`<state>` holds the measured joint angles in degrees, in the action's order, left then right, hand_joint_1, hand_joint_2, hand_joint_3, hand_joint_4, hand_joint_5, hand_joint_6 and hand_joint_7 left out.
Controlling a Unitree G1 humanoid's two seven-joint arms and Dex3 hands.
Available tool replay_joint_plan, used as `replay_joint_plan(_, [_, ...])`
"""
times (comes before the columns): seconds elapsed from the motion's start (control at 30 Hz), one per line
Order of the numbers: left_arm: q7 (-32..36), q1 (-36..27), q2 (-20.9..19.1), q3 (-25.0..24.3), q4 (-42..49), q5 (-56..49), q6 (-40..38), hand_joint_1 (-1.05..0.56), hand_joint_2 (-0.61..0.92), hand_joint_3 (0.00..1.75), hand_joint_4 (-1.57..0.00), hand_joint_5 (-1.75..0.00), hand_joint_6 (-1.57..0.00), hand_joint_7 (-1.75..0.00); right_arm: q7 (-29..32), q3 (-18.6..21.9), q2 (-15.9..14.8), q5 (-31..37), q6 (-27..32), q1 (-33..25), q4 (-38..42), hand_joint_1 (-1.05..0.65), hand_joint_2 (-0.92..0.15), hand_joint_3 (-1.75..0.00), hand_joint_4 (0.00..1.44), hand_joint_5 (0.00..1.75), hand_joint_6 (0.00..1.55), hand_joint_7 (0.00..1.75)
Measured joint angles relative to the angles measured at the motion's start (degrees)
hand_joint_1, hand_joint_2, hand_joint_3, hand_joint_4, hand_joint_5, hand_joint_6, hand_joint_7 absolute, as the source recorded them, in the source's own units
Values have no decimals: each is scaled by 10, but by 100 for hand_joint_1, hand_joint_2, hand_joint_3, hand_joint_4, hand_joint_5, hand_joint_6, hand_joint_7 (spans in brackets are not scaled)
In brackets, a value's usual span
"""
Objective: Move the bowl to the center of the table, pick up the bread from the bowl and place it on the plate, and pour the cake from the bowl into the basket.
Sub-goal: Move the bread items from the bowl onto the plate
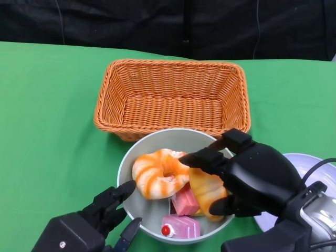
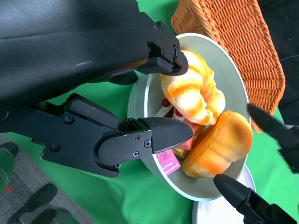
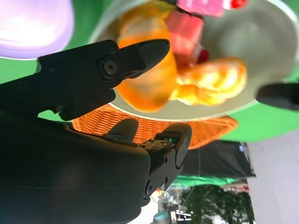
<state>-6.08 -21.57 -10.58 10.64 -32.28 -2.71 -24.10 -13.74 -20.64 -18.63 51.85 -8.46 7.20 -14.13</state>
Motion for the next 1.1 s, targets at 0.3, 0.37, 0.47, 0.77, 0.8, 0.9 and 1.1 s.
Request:
replay_joint_plan(0.3, [0, 0, 12, -2, 0, -3, 1, -66, 92, 64, -35, -29, -34, -10, 7, -21, -16, 4, -23, 21, 56, -37, -92, 0, 57, 32, 66, 5])
replay_joint_plan(0.37, [0, 1, 12, -3, 0, -3, 2, -66, 92, 64, -34, -30, -35, -10, 16, -23, -16, -3, -33, 26, 71, -35, -92, -2, 60, 29, 65, 3])
replay_joint_plan(0.47, [0, 3, 13, -3, 0, -3, 2, -66, 92, 64, -34, -31, -36, -10, 24, -24, -16, -20, -41, 34, 91, -31, -92, -3, 63, 29, 68, 4])
replay_joint_plan(0.77, [0, 3, 16, -3, 0, -4, 2, -65, 92, 64, -33, -35, -36, -9, 125, -17, -10, -81, -121, 37, 167, -7, -90, -5, 86, 133, 117, 19])
replay_joint_plan(0.8, [0, 3, 16, -4, 0, -4, 2, -65, 92, 64, -33, -35, -36, -9, 144, -16, -8, -91, -138, 37, 181, -6, -88, -13, 88, 145, 122, 25])
replay_joint_plan(0.9, [0, 4, 16, -3, 0, -5, 2, -66, 92, 64, -32, -36, -37, -9, 198, -15, -6, -98, -184, 40, 209, -7, -35, -127, 97, 171, 101, 116])
replay_joint_plan(1.1, [0, 5, 16, -4, 0, -5, 2, -65, 92, 64, -31, -38, -37, -9, 260, -7, 3, -109, -240, 43, 241, -8, -19, -159, 101, 175, 89, 149])
